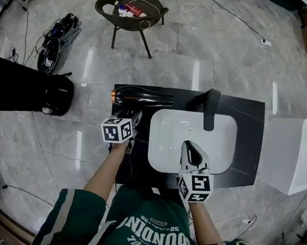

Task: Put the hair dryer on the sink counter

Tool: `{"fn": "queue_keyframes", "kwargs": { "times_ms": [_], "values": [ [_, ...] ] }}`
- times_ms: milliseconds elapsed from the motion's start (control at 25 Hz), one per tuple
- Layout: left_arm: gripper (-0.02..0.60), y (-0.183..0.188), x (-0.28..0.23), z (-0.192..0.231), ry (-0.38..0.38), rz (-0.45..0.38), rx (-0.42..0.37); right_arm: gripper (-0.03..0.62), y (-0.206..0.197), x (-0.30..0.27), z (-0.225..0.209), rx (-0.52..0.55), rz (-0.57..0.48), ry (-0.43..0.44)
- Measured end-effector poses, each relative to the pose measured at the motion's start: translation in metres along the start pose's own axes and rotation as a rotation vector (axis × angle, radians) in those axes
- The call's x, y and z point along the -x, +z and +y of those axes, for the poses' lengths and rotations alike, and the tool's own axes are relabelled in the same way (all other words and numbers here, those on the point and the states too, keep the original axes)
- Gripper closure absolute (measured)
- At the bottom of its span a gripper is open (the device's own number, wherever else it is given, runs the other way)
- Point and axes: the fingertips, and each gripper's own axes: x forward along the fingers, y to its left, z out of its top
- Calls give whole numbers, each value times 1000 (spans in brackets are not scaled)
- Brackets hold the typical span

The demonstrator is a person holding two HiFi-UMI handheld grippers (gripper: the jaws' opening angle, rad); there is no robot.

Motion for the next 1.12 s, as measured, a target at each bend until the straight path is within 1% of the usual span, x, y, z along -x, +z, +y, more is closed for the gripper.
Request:
{"fn": "queue_keyframes", "kwargs": {
  "times_ms": [160, 440, 640, 960, 1120],
  "values": [
    [417, -4, -8, 4, 7, 15, 16, 549, -4, -2, -1, -6, 11, 0],
    [416, -11, -19, 10, 24, 41, 21, 549, -7, 0, -6, -13, 21, -14],
    [416, -13, -22, 14, 31, 45, 33, 549, -8, 5, -9, -5, 23, -23],
    [416, -18, -32, 15, 50, 71, 24, 549, -11, 13, -11, -14, 30, -41],
    [416, -19, -33, 15, 65, 71, 8, 549, -13, 20, -17, -15, 29, -55]
  ]
}}
